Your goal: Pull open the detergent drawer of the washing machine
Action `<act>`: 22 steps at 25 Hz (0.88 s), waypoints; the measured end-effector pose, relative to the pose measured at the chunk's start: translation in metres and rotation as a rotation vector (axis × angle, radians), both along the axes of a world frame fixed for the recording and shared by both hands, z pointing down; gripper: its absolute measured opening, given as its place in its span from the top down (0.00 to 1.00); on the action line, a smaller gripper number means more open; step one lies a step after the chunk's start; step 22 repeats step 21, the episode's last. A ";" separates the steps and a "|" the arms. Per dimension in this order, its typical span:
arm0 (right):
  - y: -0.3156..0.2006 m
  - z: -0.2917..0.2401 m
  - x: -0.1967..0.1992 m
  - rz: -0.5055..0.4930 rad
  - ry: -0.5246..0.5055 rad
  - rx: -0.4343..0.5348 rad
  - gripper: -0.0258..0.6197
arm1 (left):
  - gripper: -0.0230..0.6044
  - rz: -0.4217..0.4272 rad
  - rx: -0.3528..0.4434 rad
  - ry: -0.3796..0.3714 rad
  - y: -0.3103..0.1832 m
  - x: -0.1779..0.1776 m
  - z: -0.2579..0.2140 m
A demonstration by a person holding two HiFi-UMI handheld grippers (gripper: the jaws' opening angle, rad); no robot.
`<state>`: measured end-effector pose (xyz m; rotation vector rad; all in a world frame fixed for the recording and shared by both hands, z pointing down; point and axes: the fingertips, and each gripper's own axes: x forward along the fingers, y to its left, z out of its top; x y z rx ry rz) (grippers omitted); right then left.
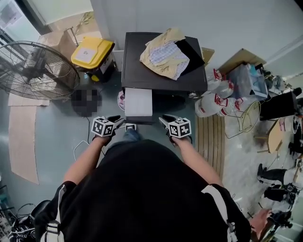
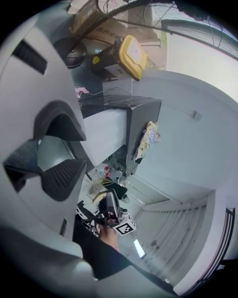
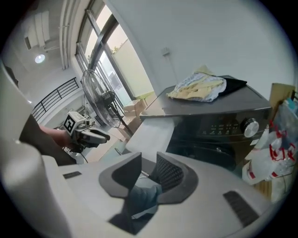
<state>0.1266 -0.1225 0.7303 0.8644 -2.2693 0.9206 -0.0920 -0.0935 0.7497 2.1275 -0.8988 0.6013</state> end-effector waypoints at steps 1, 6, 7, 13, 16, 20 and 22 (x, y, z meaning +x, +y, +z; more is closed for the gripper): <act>-0.003 -0.006 0.003 0.010 -0.004 0.013 0.81 | 0.76 -0.007 0.008 0.002 -0.001 -0.001 -0.004; -0.011 -0.026 0.016 0.034 -0.003 0.068 0.81 | 0.77 -0.031 0.039 0.013 0.001 -0.005 -0.017; -0.011 -0.030 0.018 0.037 -0.006 0.076 0.81 | 0.77 -0.034 0.045 0.015 0.001 -0.006 -0.020; -0.006 -0.047 0.024 0.052 -0.017 0.122 0.81 | 0.78 -0.057 0.079 0.022 0.004 -0.007 -0.034; -0.004 -0.053 0.025 0.056 -0.018 0.137 0.81 | 0.78 -0.063 0.091 0.028 0.002 -0.008 -0.041; 0.001 -0.060 0.027 0.059 -0.025 0.153 0.81 | 0.78 -0.065 0.109 0.030 0.001 -0.007 -0.047; 0.002 -0.061 0.028 0.060 -0.027 0.157 0.81 | 0.79 -0.065 0.113 0.030 0.001 -0.006 -0.048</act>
